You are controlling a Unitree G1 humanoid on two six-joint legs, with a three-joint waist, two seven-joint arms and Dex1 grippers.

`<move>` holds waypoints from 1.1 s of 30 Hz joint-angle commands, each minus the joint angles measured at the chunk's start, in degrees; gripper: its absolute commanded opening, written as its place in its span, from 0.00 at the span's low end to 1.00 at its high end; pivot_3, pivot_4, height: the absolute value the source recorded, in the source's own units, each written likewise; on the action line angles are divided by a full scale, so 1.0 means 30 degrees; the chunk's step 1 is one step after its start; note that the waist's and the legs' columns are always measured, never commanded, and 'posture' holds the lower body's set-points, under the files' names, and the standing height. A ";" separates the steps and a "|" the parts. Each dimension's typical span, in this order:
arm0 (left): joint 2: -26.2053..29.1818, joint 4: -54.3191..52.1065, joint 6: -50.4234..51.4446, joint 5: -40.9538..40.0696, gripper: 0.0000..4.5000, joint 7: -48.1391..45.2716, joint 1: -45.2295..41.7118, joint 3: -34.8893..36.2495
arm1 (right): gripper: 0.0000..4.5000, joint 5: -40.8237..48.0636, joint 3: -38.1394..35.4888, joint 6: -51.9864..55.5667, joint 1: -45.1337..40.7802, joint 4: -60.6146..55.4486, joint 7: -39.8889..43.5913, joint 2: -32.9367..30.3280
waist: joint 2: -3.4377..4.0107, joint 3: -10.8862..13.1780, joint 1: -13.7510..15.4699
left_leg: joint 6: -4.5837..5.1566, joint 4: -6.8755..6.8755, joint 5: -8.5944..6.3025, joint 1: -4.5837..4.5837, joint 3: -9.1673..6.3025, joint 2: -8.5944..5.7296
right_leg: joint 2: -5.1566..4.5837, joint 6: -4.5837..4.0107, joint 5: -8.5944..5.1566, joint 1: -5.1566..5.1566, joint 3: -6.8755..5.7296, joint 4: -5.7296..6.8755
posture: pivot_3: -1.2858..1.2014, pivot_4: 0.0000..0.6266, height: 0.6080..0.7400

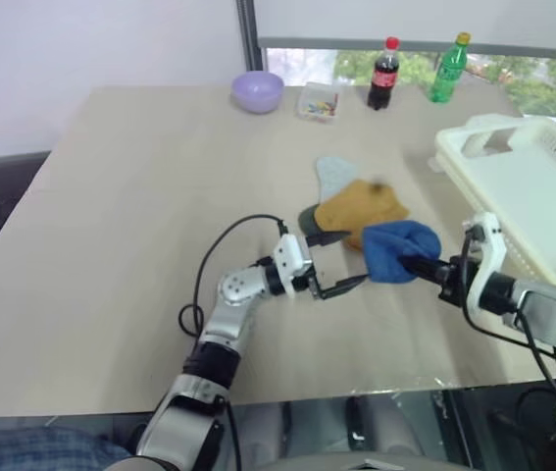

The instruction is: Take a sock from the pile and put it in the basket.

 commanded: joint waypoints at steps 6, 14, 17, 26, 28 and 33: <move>-0.0961 -0.2036 0.0064 -0.0815 0.94 0.0309 -0.0479 -0.0342 | 0.02 0.0612 -0.4745 -0.1027 -0.1965 0.5536 0.0931 -0.6553 | -0.0005 0.0003 0.0012 | 0.0001 0.0001 0.0000 -0.0014 0.0068 -0.0011 | -0.0002 0.0011 -0.0006 0.0007 -0.0018 -0.0017 | 0.52 0.24 1.00; -0.1359 -0.2947 0.0642 -0.0691 0.94 0.1062 -0.0516 -0.0698 | 0.02 -0.1809 -0.5641 -0.3528 -0.4870 1.3323 0.0347 -0.7110 | -0.0003 0.0002 -0.0087 | 0.0004 -0.0004 -0.0001 0.0020 0.0126 0.0027 | 0.0059 0.0040 -0.0001 0.0007 0.0035 -0.0008 | 0.52 0.24 1.00; -0.1373 -0.2870 0.0483 -0.0479 0.94 0.1185 -0.0538 -0.0832 | 0.19 -0.3240 -0.5120 -0.4892 -0.5354 1.5057 0.0467 -0.6707 | 0.0003 0.0001 -0.0074 | 0.0005 -0.0001 0.0000 0.0028 0.0155 0.0024 | 0.0057 0.0038 0.0003 0.0007 0.0056 -0.0006 | 0.52 0.24 1.00; -0.1002 -0.2793 0.0553 -0.0241 0.94 0.1515 -0.0566 -0.0832 | 0.99 -0.6875 -0.3275 -0.7879 -0.4455 1.5655 0.3149 -0.7400 | 0.0034 0.0006 -0.0044 | 0.0014 -0.0007 -0.0007 0.0024 0.0192 0.0026 | 0.0057 0.0094 0.0047 -0.0001 0.0085 -0.0019 | 0.52 0.24 1.00; -0.0814 -0.2784 0.0569 -0.0165 0.94 0.1672 -0.0557 -0.0743 | 0.99 -0.8072 -0.2707 -0.8984 -0.3660 1.4806 0.3735 -0.7828 | 0.0038 0.0004 0.0011 | 0.0015 -0.0007 -0.0007 0.0025 0.0188 0.0026 | 0.0057 0.0094 0.0042 -0.0001 0.0079 -0.0019 | 0.52 0.24 1.00; -0.0072 -0.2869 0.1350 -0.0208 0.94 0.2642 -0.0580 0.0002 | 0.99 -1.0446 -0.2410 -1.2234 -0.1463 1.1831 0.5667 -0.8789 | 0.0091 0.0005 -0.0057 | 0.0015 -0.0007 -0.0007 0.0032 0.0210 0.0027 | 0.0057 0.0146 0.0016 -0.0005 0.0094 -0.0018 | 0.52 0.24 1.00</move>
